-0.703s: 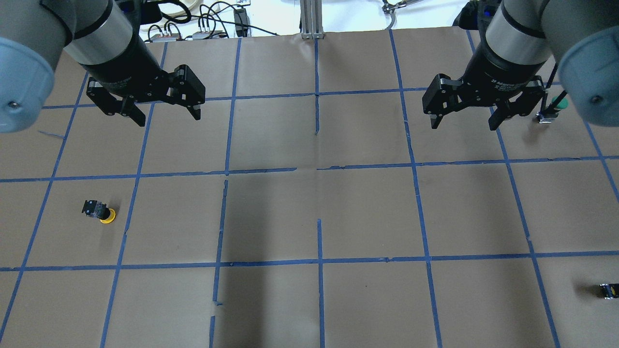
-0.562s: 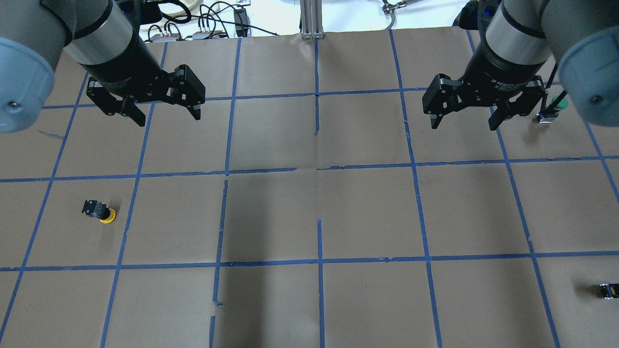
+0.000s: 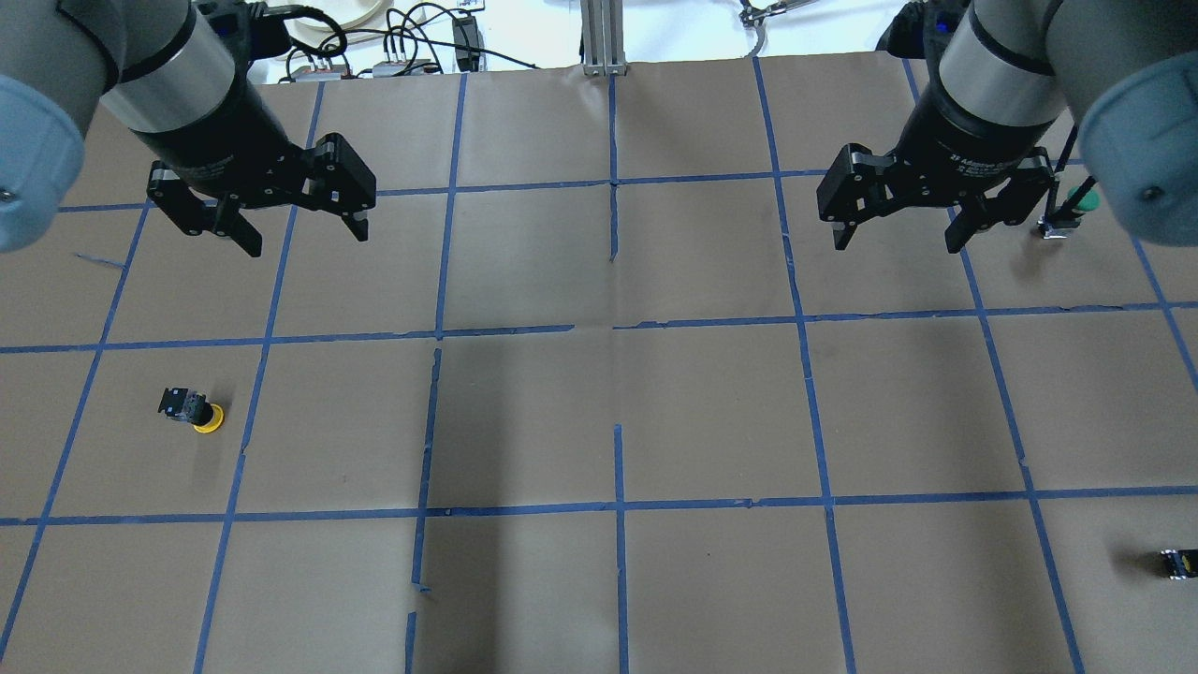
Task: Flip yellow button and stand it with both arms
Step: 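Move the left gripper toward the yellow button switch lying on the table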
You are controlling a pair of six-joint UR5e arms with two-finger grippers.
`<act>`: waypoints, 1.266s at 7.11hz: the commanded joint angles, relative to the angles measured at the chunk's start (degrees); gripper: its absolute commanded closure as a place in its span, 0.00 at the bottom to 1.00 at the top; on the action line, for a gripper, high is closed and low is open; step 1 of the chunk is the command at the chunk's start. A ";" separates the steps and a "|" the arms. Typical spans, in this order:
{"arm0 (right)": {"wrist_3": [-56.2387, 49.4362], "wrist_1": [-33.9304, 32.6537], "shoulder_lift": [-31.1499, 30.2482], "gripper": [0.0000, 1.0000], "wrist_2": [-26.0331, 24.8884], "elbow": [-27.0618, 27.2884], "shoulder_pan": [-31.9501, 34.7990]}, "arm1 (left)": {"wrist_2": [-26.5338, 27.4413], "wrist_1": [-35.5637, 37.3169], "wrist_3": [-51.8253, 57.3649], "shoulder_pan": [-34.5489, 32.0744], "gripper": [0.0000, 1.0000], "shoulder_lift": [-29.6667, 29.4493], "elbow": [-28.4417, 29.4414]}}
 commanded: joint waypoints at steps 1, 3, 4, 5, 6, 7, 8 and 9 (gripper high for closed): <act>-0.42 0.07 0.02 0.00 -0.21 0.00 -0.09 | -0.16 -0.32 0.07 8.57 0.00 -1.35 -2.04; -0.60 0.16 -0.42 0.00 -0.30 -0.09 -0.09 | -0.42 0.56 6.09 17.27 0.00 -4.41 -3.81; -0.60 -0.01 -0.42 0.00 -0.30 -0.09 -0.09 | -0.16 0.39 11.45 19.58 0.00 -6.26 -4.16; -0.60 -0.01 -0.42 0.00 -1.34 -0.09 -0.09 | 2.19 1.95 16.63 20.73 0.00 -8.71 -4.42; -0.08 -0.19 -0.16 0.00 -1.53 0.00 -0.09 | 6.04 7.10 20.43 22.57 0.01 -11.26 -5.30; -0.42 -0.02 -0.25 0.00 -1.88 0.00 -0.26 | 6.26 7.76 22.55 25.72 0.01 -12.16 -7.31; -0.43 0.25 -0.25 0.00 -2.31 0.00 -0.53 | 6.26 9.33 26.84 28.97 0.02 -13.12 -9.59; -0.43 0.16 -0.07 0.00 -2.32 0.08 -0.53 | 6.17 13.87 29.32 29.53 0.01 -13.92 -11.96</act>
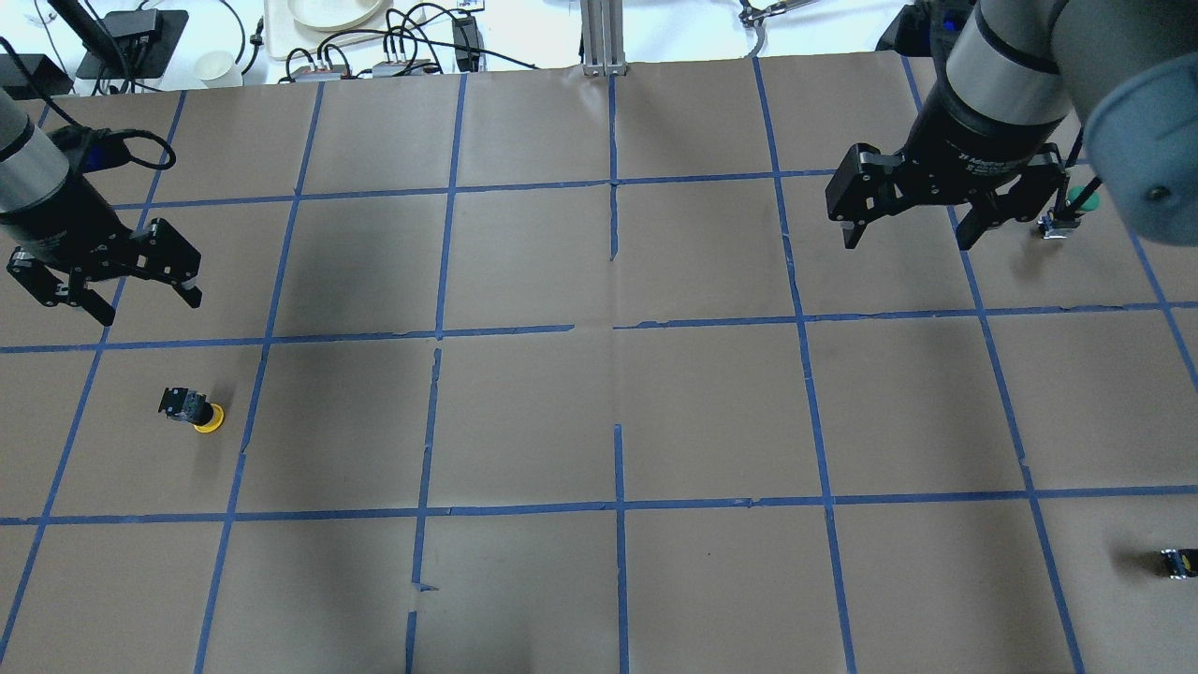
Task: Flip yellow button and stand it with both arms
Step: 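Lower the left gripper and grasp the yellow button switch by its base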
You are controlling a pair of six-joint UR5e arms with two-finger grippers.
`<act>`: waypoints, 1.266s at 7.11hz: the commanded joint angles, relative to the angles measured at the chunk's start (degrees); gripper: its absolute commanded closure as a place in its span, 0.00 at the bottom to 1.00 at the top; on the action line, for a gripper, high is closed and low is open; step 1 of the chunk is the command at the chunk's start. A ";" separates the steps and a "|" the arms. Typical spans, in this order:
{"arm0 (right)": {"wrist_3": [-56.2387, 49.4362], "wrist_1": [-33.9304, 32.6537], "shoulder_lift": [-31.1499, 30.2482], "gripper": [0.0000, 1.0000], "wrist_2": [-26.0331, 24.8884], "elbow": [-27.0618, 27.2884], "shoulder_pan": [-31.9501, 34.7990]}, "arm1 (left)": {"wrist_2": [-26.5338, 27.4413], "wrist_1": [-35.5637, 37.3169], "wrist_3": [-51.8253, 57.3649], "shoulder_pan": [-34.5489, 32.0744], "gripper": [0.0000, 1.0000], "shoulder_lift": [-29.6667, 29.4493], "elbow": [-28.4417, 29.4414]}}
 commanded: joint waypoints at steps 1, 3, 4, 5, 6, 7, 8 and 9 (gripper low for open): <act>-0.03 0.30 0.13 0.00 -0.31 0.07 -0.11 | -0.01 8.17 6.59 2.13 0.02 -1.30 -6.54; 0.07 1.18 -0.05 0.00 -0.14 0.07 -0.11 | -0.45 19.49 16.06 2.31 0.02 -0.34 -15.86; -0.11 1.79 0.04 0.00 0.04 0.07 -0.20 | -0.37 21.37 19.24 2.31 0.02 -0.51 -16.59; -0.20 2.58 -0.39 0.00 0.04 -0.19 -0.46 | -0.45 23.74 20.23 2.39 0.02 -1.38 -16.95; -0.29 2.68 -0.14 0.00 -0.22 -0.02 -0.47 | -1.06 24.28 20.15 2.39 0.02 -1.56 -17.12; 0.84 2.42 -0.31 0.00 0.12 -0.19 -0.38 | -0.98 24.38 20.41 2.48 0.07 -1.65 -16.87; 2.33 2.68 -0.22 0.00 0.39 -1.06 -0.46 | -0.81 24.20 20.15 2.39 0.12 -1.74 -16.95; 10.35 3.11 -0.22 0.00 0.48 -1.51 -0.47 | -0.55 23.85 20.15 2.39 0.27 -1.65 -16.95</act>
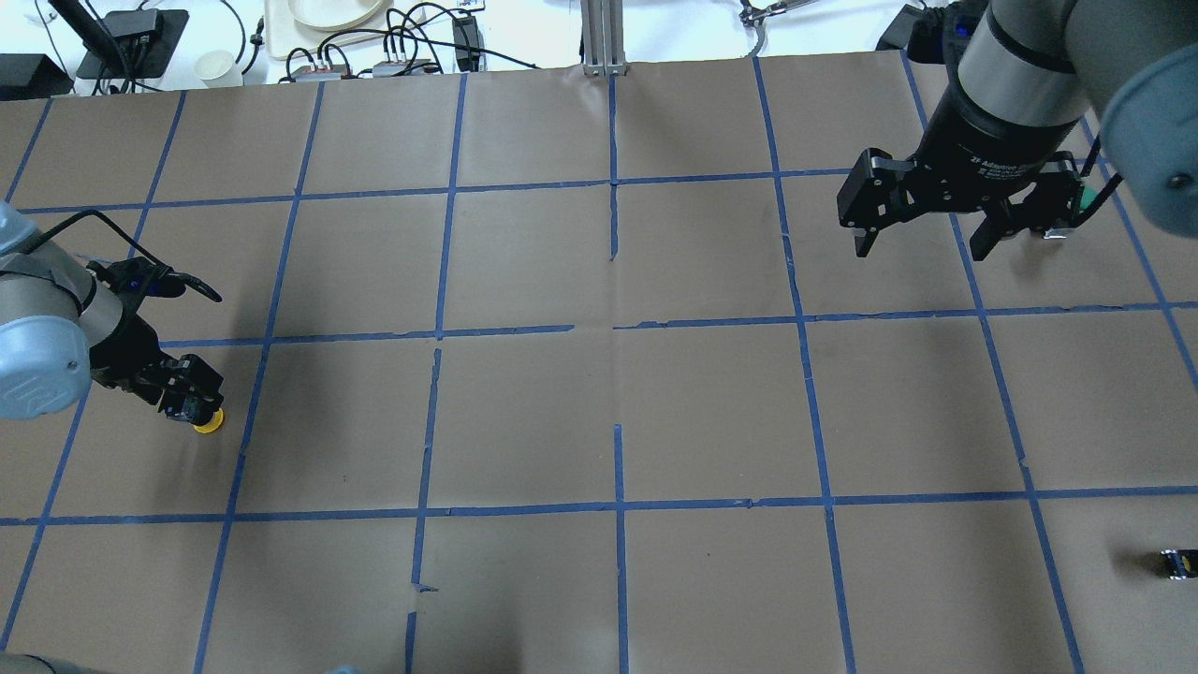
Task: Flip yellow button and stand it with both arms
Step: 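Lower the left gripper and grasp the yellow button switch by its base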
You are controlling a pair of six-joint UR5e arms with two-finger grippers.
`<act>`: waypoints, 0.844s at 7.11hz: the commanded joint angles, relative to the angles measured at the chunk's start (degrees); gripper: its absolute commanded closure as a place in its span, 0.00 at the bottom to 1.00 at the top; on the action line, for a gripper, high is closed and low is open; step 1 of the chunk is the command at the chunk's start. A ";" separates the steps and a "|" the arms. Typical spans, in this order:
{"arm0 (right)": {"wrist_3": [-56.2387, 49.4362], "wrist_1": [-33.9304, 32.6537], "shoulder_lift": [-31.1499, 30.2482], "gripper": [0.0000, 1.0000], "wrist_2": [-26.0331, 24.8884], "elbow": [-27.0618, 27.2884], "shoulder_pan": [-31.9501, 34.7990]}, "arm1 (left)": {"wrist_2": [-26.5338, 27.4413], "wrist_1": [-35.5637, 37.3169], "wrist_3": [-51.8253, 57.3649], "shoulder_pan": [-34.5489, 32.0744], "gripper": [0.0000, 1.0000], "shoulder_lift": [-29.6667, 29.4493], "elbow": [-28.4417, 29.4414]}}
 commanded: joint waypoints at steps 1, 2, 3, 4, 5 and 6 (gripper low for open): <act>12.04 0.48 0.02 0.00 0.36 -0.55 0.06 | 0.41 -0.24 0.14 -0.03 0.58 0.35 0.33; 15.93 1.27 0.10 0.00 1.58 -0.63 -0.02 | 0.41 -0.41 0.23 -0.03 0.85 0.61 0.50; 18.23 1.36 0.19 0.00 2.90 -0.63 -0.03 | 0.50 -0.50 0.58 -0.03 0.95 1.05 0.68; 22.60 1.88 0.19 0.00 5.26 -0.63 -0.29 | 0.76 -0.68 0.59 -0.11 0.97 1.32 0.86; 29.17 3.19 0.19 0.00 10.50 -0.72 -0.29 | 1.55 -2.85 0.06 -1.16 0.94 2.28 3.03; 33.94 3.21 0.28 0.00 14.99 -0.81 -0.64 | -0.10 -10.45 -0.20 -2.13 0.94 2.98 6.01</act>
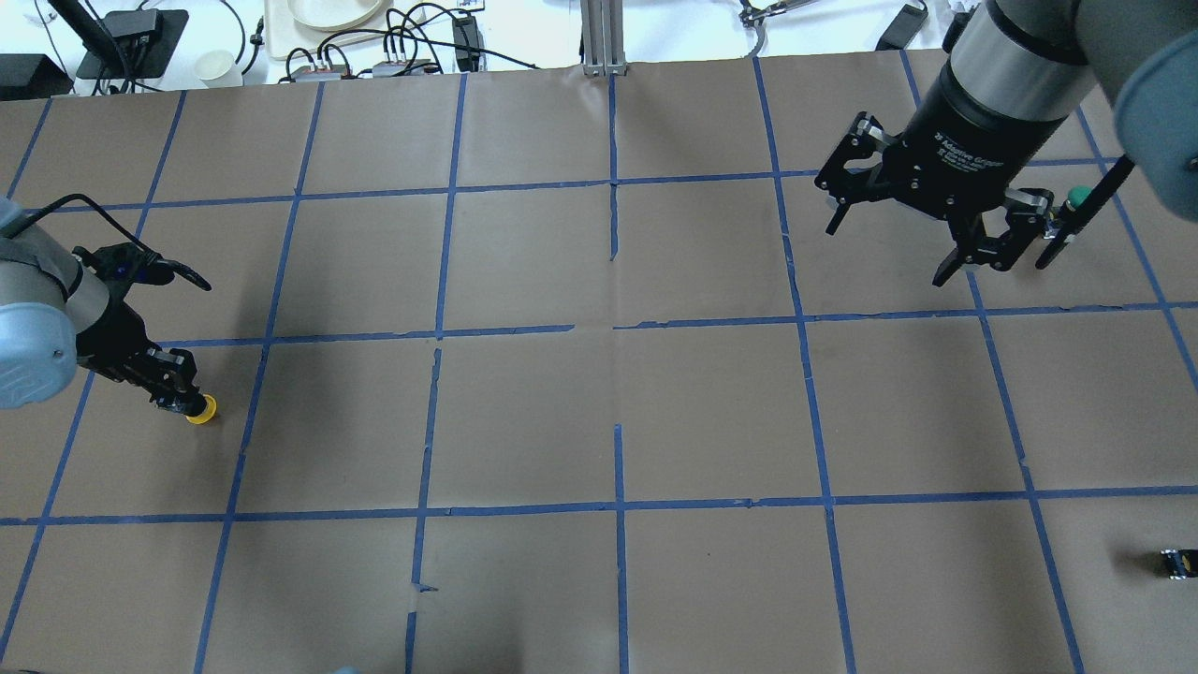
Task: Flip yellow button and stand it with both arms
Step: 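Lift the yellow button toward the table center while the right gripper opens and approaches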
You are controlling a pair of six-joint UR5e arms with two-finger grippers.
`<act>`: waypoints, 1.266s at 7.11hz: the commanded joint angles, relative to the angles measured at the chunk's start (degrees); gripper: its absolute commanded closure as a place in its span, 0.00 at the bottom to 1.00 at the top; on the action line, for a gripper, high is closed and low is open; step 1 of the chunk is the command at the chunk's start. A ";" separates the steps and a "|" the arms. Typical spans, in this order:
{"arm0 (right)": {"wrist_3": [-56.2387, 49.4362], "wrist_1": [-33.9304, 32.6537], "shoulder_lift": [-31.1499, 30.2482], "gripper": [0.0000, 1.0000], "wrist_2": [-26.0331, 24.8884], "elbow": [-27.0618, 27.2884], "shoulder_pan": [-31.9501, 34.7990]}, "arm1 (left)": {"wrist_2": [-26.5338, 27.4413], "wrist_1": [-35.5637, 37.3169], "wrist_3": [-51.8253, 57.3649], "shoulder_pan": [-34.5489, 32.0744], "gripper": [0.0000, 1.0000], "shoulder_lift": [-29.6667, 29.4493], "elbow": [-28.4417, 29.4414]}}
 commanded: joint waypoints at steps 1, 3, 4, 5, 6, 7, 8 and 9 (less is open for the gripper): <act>10.26 1.28 -0.02 0.00 8.37 0.26 -2.38 | -7.41 -10.71 -0.70 -3.51 0.94 2.45 4.71; 11.62 9.08 -0.10 0.00 18.81 0.79 -6.52 | -19.89 -15.75 -6.11 -9.91 0.92 4.21 5.69; 13.80 12.59 -0.11 0.00 24.34 0.88 -6.80 | -27.88 -16.29 -10.94 -13.78 0.92 5.53 5.78; 14.08 12.63 -0.02 0.00 27.70 1.06 -6.63 | -36.31 -16.12 -18.56 -17.30 0.92 6.50 5.79; 13.82 12.37 -0.02 0.00 29.04 0.97 -6.80 | -43.27 -15.33 -27.08 -20.46 0.92 8.25 5.87; 14.34 12.36 0.07 0.00 33.92 0.97 -6.89 | -50.04 -15.32 -31.16 -22.67 0.92 9.92 5.96; 15.65 12.02 0.33 0.00 35.97 0.97 -6.98 | -58.89 -15.32 -32.68 -24.00 0.95 11.16 5.96; 16.45 12.01 1.29 0.00 36.08 0.97 -7.76 | -66.73 -15.32 -32.79 -24.71 0.95 11.17 5.79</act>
